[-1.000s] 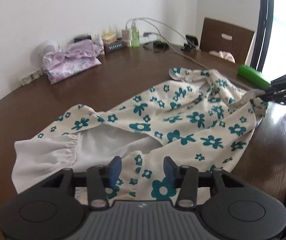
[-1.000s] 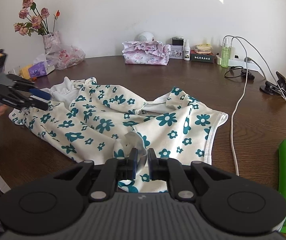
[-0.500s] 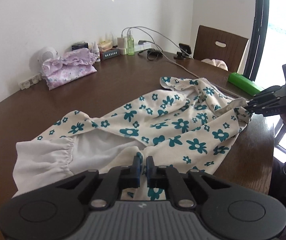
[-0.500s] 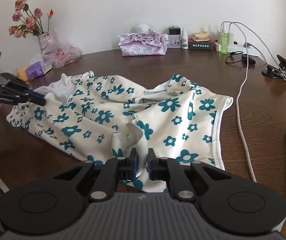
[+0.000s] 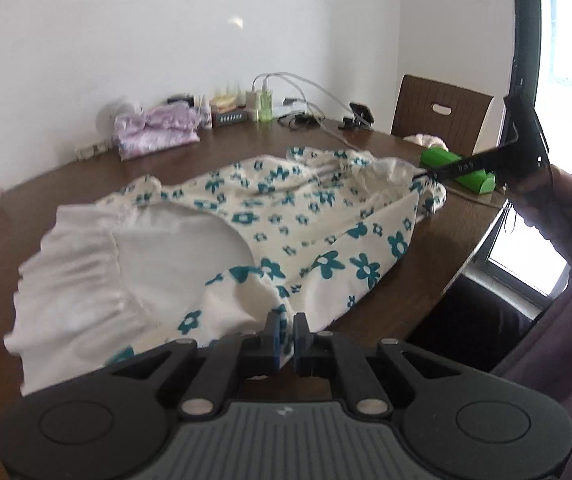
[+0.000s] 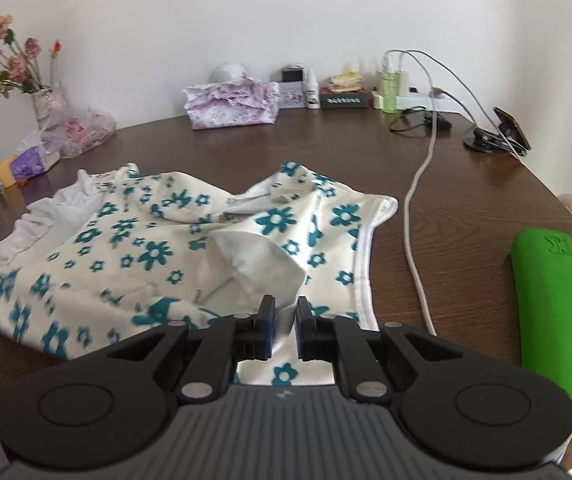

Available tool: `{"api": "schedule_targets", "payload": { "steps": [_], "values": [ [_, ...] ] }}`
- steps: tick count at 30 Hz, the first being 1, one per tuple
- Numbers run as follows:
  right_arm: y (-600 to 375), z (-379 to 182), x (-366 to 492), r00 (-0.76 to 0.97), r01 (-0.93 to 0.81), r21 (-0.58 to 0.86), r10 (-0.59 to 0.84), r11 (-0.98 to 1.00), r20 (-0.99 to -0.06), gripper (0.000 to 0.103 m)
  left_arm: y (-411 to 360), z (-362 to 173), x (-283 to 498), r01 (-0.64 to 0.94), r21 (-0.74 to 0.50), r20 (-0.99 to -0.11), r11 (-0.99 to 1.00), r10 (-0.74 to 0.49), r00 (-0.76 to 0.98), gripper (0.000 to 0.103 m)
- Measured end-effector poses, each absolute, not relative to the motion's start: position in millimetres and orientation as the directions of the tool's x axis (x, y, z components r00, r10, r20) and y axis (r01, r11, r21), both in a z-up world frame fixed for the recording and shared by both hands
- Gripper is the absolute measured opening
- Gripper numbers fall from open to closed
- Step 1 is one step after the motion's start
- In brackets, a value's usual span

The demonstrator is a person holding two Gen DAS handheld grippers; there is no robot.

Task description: Fold clothes

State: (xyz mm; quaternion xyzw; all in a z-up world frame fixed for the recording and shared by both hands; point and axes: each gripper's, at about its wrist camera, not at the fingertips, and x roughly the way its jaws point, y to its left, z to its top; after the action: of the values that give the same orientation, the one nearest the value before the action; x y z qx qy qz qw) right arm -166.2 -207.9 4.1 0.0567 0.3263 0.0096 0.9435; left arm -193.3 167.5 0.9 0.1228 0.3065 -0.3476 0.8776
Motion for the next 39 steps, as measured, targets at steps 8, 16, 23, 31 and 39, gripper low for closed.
{"api": "schedule_targets", "payload": {
  "steps": [8, 16, 23, 31, 39],
  "values": [
    [-193, 38, -188, 0.863, -0.091, 0.065, 0.111, 0.994, -0.493, 0.033, 185, 41, -187, 0.682, 0.012, -0.503, 0.731, -0.585, 0.636, 0.052],
    [-149, -3, -164, 0.751, -0.206, 0.078, 0.209, 0.975, -0.626, 0.018, 168, -12, -131, 0.670, -0.053, -0.639, 0.740, -0.541, 0.547, 0.046],
    [-182, -9, -187, 0.697, -0.172, 0.132, 0.215, 0.976, -0.684, 0.006, 178, -22, -139, 0.658, -0.047, -0.636, 0.751, -0.530, 0.560, 0.046],
    [-184, 10, -179, 0.726, -0.203, 0.221, 0.298, 0.954, -0.620, 0.026, 150, 32, -134, 0.696, -0.041, -0.543, 0.717, -0.601, 0.587, 0.061],
    [-155, -2, -148, 0.684, -0.240, 0.230, 0.332, 0.943, -0.649, 0.026, 79, 12, -55, 0.642, 0.079, -0.734, 0.762, -0.391, 0.555, 0.057]
  ]
}}
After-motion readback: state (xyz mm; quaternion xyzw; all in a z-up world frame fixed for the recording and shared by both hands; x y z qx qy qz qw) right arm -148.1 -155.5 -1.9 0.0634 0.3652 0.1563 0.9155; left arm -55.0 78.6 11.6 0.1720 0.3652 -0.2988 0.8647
